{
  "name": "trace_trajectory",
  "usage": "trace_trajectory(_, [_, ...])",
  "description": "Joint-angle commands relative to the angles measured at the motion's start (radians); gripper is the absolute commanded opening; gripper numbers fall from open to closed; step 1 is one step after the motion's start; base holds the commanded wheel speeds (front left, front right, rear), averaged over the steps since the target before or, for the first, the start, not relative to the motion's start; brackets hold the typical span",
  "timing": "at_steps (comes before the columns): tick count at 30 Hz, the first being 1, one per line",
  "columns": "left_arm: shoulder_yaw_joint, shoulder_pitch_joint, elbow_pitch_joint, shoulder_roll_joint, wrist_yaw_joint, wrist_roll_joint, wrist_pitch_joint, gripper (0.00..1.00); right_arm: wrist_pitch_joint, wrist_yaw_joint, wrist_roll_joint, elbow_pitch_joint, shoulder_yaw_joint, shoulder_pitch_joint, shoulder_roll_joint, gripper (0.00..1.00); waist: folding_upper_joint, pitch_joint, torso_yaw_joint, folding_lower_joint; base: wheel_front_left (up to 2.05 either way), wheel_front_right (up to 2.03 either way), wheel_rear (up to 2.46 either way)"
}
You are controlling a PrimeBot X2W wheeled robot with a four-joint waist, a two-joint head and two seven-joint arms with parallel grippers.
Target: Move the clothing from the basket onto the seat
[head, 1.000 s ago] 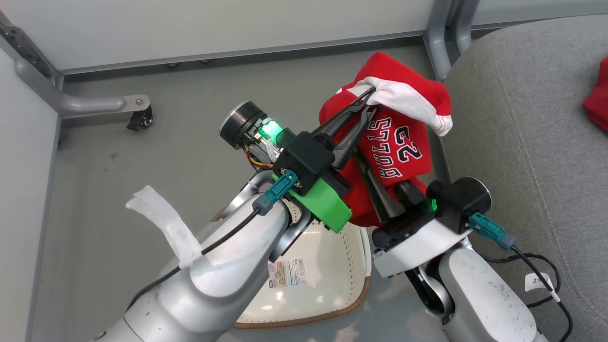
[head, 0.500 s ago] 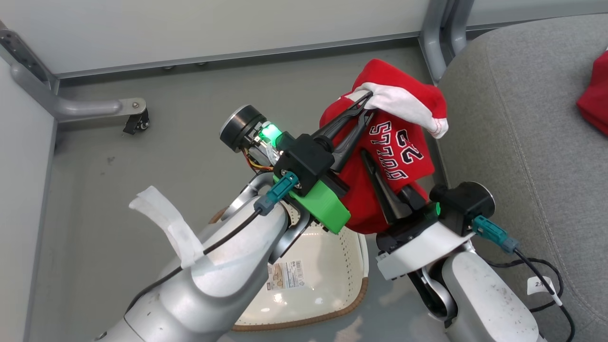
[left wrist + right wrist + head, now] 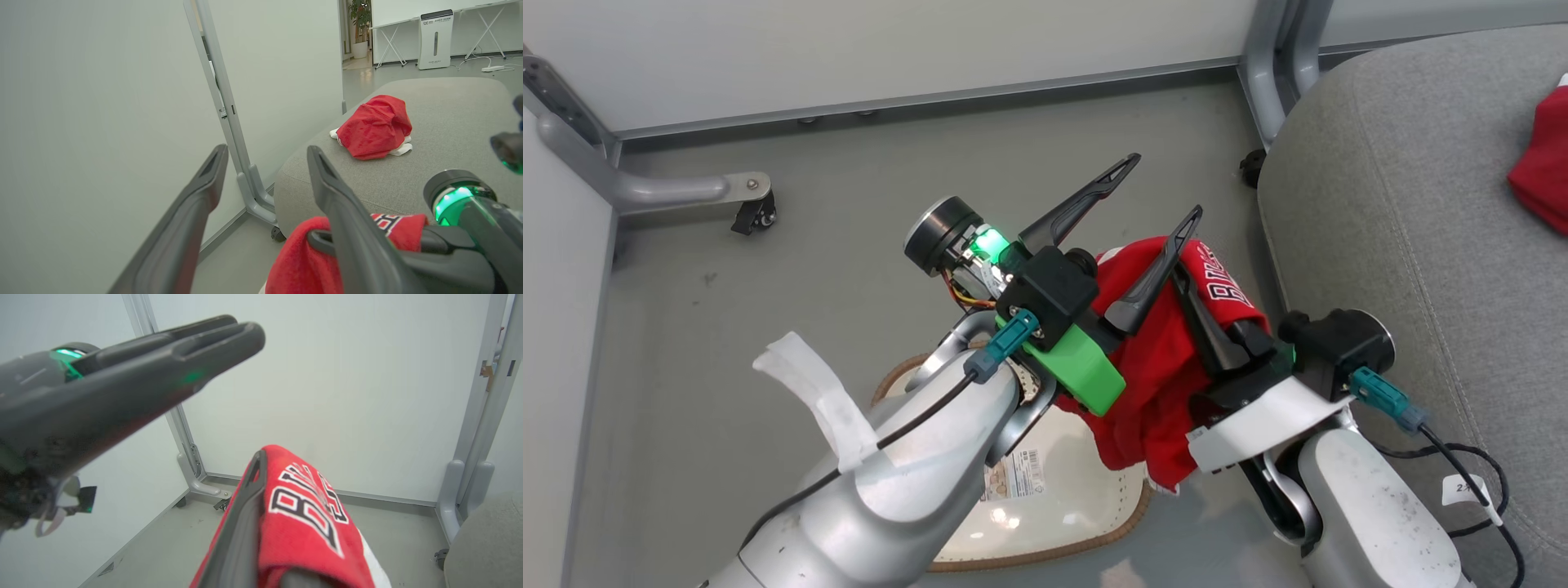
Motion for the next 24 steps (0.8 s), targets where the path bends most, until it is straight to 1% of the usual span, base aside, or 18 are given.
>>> trace_trajectory(1, [-0.001,0.015,0.002,0.008,-0.003,-0.005,-0.005,1.0,-0.004,-0.001,-0.011,0.005,-0.01,0.017,-0.003,0.0,0.0079,-0.001,-0.005,0.0,0.0,0.0,0.0])
trace_trajectory(9, [-0.013,0.036,0.003,0.018,-0.006,-0.014,-0.004,1.0,-0.004,-0.001,-0.051,0.012,-0.073,0.041,-0.003,0.0,0.0079,-0.006,-0.059,0.0,0.0,0.0,0.0])
trace_trajectory(16, [-0.032,0.045,0.007,0.022,-0.009,-0.018,0.0,1.0,-0.004,-0.001,-0.088,0.0,-0.141,0.069,-0.003,0.0,0.0079,0.001,-0.131,0.0,0.0,0.0,0.0])
trace_trajectory(24, [-0.05,0.05,0.008,0.03,-0.01,-0.023,0.011,1.0,-0.004,-0.001,-0.103,-0.028,-0.231,0.117,-0.003,0.0,0.0079,0.026,-0.222,0.0,0.0,0.0,0.0])
